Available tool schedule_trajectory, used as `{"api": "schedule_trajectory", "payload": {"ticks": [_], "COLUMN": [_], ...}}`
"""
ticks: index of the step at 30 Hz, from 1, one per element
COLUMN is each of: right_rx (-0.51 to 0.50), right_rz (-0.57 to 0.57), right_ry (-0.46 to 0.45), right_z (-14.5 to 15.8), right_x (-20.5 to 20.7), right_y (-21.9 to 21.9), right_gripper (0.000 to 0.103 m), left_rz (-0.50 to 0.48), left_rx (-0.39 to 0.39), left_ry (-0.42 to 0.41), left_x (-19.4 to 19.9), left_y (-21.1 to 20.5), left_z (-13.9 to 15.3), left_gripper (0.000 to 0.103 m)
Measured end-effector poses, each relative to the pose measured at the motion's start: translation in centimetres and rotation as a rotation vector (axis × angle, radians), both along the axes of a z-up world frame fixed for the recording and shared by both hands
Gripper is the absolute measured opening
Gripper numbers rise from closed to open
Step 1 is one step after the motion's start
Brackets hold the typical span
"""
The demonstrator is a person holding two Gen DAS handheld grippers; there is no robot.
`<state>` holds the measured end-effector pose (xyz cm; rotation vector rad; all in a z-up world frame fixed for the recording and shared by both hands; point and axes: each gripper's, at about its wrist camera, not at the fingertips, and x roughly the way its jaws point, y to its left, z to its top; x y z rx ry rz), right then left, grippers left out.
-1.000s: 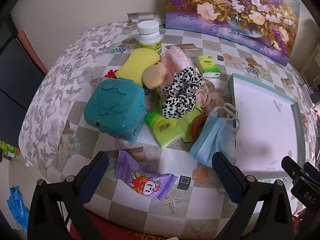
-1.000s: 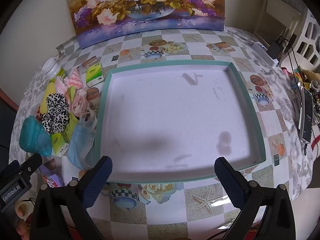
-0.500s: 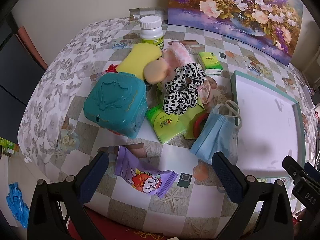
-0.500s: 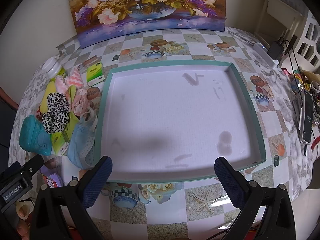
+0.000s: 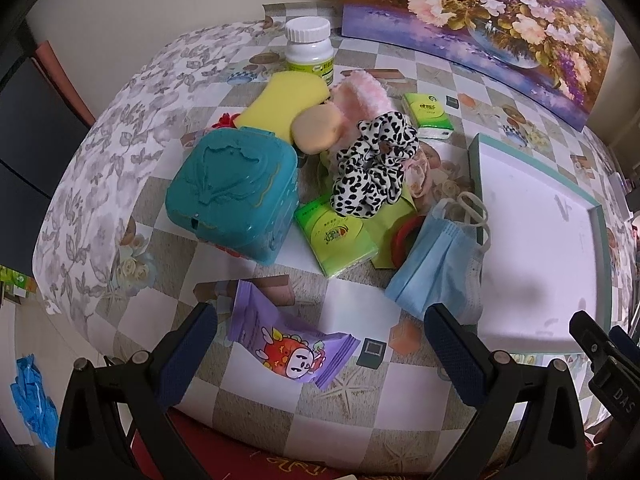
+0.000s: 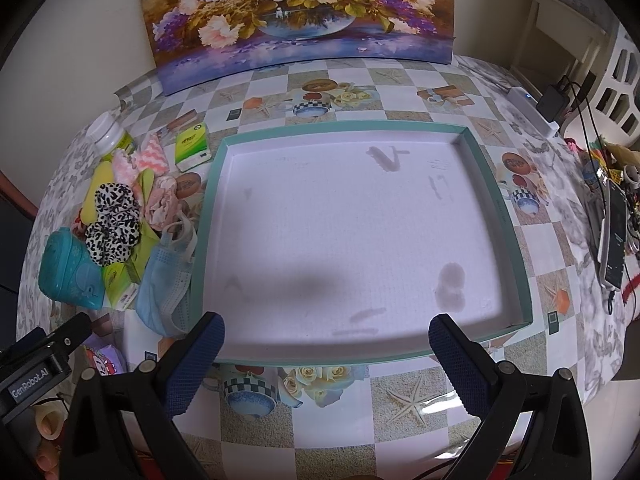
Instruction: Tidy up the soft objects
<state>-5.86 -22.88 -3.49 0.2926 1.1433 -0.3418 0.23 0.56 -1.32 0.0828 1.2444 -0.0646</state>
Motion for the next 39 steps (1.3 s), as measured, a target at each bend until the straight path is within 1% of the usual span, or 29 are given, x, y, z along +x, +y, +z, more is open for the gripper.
{"api": "schedule_trajectory", "payload": {"ticks": [27, 39], "right_rx": [-0.001, -0.002], "right_rz": [0.001, 0.003], "right_ry": [0.002, 0.003], "right_z": [-0.02, -0.06], "right_x": [0.03, 0.08], "right_y": [0.08, 0.13], "right_gripper": [0.103, 0.103], "left_rz": [0.001, 0.003], "left_rx": [-0.003, -0.005], "left_ry": [0.003, 0.021], "left_x": [-0.27, -0.09], "left_y": [0.19, 0.21], "left_z": [-0.24, -0.39], "left_gripper": [0.103, 0.103]}}
